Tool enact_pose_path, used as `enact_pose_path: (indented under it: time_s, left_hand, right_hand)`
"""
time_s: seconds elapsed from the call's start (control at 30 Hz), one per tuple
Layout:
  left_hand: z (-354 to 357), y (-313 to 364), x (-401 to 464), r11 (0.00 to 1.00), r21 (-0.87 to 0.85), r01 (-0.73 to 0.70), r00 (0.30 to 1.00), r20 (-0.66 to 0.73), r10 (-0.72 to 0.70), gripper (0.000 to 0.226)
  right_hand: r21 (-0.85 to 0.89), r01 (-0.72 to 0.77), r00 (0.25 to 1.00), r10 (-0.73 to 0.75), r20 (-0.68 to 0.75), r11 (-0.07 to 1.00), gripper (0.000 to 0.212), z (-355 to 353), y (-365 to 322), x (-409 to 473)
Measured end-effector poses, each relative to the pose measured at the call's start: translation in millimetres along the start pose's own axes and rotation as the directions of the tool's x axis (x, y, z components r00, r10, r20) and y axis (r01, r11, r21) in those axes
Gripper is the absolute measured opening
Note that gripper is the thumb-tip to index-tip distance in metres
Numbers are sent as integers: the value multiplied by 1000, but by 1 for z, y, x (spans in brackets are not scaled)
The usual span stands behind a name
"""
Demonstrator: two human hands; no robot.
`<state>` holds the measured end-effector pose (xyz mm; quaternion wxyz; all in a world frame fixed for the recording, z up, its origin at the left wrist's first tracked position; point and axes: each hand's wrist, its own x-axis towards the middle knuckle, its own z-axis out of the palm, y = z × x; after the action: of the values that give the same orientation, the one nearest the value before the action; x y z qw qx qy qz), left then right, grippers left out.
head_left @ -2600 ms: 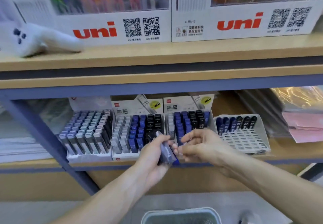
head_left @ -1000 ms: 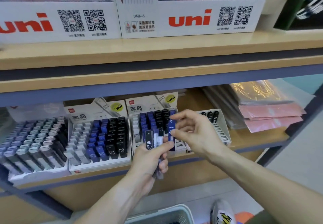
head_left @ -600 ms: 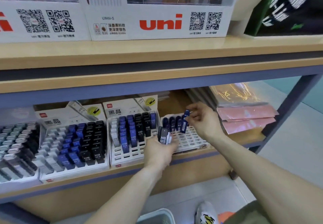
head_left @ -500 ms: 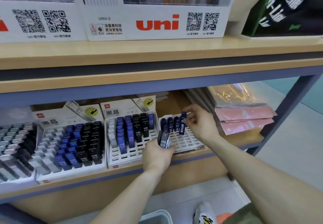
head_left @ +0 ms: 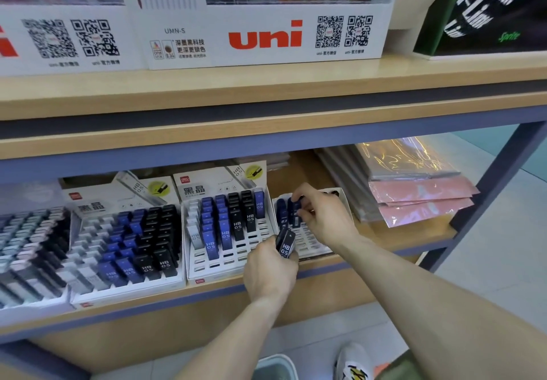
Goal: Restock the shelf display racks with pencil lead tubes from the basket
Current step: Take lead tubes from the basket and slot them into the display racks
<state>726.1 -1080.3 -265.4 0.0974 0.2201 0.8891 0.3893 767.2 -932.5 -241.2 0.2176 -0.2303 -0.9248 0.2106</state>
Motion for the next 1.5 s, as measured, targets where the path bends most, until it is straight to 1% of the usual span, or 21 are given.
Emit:
enact_pose_path:
  time_s: [0.33,0.5,0.6,0.67,0.73,0.77,0.83,0.9,0.93,0.97,1.0,1.03,1.07,1.13,1.23,1.27,1.33,1.37,1.43,1.5]
  left_hand:
    - [1,-1,0,999,-38,16,1000,9,-16,15]
    - [2,-1,0,998,-35,48,999,15,-48,16]
    - [-1,1,-1,998,-37,53,998,20,-52,16]
    - [-2,2,-1,996,-57,74,997,38,-72,17]
    - [-2,1,-1,982,-146,117,991,88,-105,18]
    - [-3,1,-1,961,-235,144,985,128,-116,18]
    - [-11,0,-2,879,-433,201,967,230,-108,16]
    - [-25,-4,-6,786,-541,298,922,377,-90,17]
    - [-35,-7,-8,752,-551,363,884,458,-91,22]
    - [-46,-10,-10,719,-553,421,848,522,-95,29]
    - [-58,-14,-12,681,-558,473,817,568,-102,33]
    - [-69,-18,-14,628,-574,525,792,600,-114,35]
    - [-79,-22,-15,567,-595,570,774,620,-127,36]
    - [-97,-30,-17,462,-619,635,747,645,-163,37]
    - [-123,-43,-18,355,-635,687,717,671,-189,38]
    - [-130,-49,-19,339,-632,697,709,677,-196,39]
    - [-140,-60,-21,341,-615,711,698,677,-233,40]
    - [-143,-64,-23,348,-609,713,697,670,-255,42]
    - [-145,-69,-23,334,-611,717,695,664,-277,47]
    - [-143,-69,-20,303,-617,726,687,673,-275,53]
  right_hand:
    - [3,5,999,-5,46,1000,31,4,-1,-2]
    - [-20,-25,999,24,-26,999,26,9,-3,-4]
    - [-17,-59,994,57,-92,998,24,12,-4,-3]
    - [6,-87,992,87,-97,996,27,13,-5,-2]
    - [-6,-114,990,114,-78,993,35,10,-7,-5]
    - [-31,-129,989,127,-74,991,39,8,-8,-7]
    - [-60,-168,980,160,-115,984,43,1,-8,-12]
    - [-16,-239,961,234,-147,971,40,-5,-11,-17]
    - [22,-299,948,299,-111,954,36,-7,-15,-20]
    - [76,-375,925,379,-32,924,31,-7,-21,-23]
    - [154,-465,885,458,84,872,26,-6,-28,-28]
    - [243,-554,831,512,217,796,22,-4,-38,-34]
    - [320,-627,776,535,333,710,17,-4,-48,-40]
    - [416,-701,710,506,490,579,10,-5,-71,-48]
    - [501,-741,667,401,628,448,12,-5,-105,-52]
    - [515,-745,661,361,658,425,15,-3,-116,-53]
    - [522,-740,655,278,703,423,24,2,-134,-56]
    - [517,-734,652,245,717,441,28,6,-141,-58]
    - [500,-716,653,212,728,487,28,13,-152,-60]
    - [474,-691,666,224,712,546,28,21,-156,-59]
